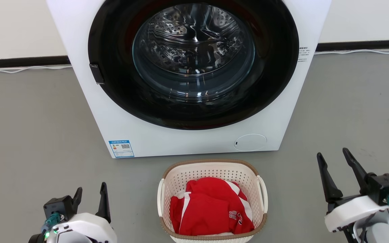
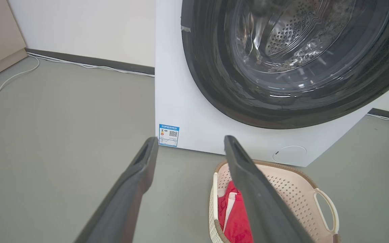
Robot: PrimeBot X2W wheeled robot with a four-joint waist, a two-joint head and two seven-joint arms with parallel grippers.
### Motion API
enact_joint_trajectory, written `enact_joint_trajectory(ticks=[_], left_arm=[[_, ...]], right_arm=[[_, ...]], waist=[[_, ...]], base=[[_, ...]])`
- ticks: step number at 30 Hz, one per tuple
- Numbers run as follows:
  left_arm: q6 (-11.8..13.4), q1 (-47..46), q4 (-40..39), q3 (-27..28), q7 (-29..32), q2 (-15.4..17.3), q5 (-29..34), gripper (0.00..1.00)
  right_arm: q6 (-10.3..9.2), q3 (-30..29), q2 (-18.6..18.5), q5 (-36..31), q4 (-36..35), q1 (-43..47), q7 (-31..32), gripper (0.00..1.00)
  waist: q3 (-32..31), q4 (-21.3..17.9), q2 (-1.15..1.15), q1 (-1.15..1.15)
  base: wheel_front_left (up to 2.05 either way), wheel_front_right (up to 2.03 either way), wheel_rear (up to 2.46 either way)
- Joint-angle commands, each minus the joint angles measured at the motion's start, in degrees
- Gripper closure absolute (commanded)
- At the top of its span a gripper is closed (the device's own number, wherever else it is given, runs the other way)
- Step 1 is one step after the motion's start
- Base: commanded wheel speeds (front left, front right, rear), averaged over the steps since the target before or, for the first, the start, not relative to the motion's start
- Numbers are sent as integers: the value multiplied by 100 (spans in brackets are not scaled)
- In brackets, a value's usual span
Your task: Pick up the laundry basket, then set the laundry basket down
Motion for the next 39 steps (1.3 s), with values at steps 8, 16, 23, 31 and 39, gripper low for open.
enact_joint_trajectory(ticks=[8,16,23,31,39], left_arm=[[-67,105,-355,396,-37,43,216,0],[-47,424,-2,257,16,-190,118,100],[-112,415,-94,338,146,-214,-264,100],[-176,409,-193,399,256,-238,-649,100],[-259,401,-319,485,404,-269,-1144,100]], right_arm=[[10,-6,20,-73,-248,189,-54,0],[0,-102,250,-5,198,421,31,100],[1,-156,292,463,151,408,163,100],[1,-183,334,936,93,403,268,100],[2,-229,389,1542,24,392,413,100]], waist=[[-64,-11,0,0],[-65,-10,0,0],[-76,1,0,13],[-60,11,0,1],[-56,25,0,0]], base=[[0,0,0],[0,0,0],[0,0,0],[0,0,0],[0,0,0]])
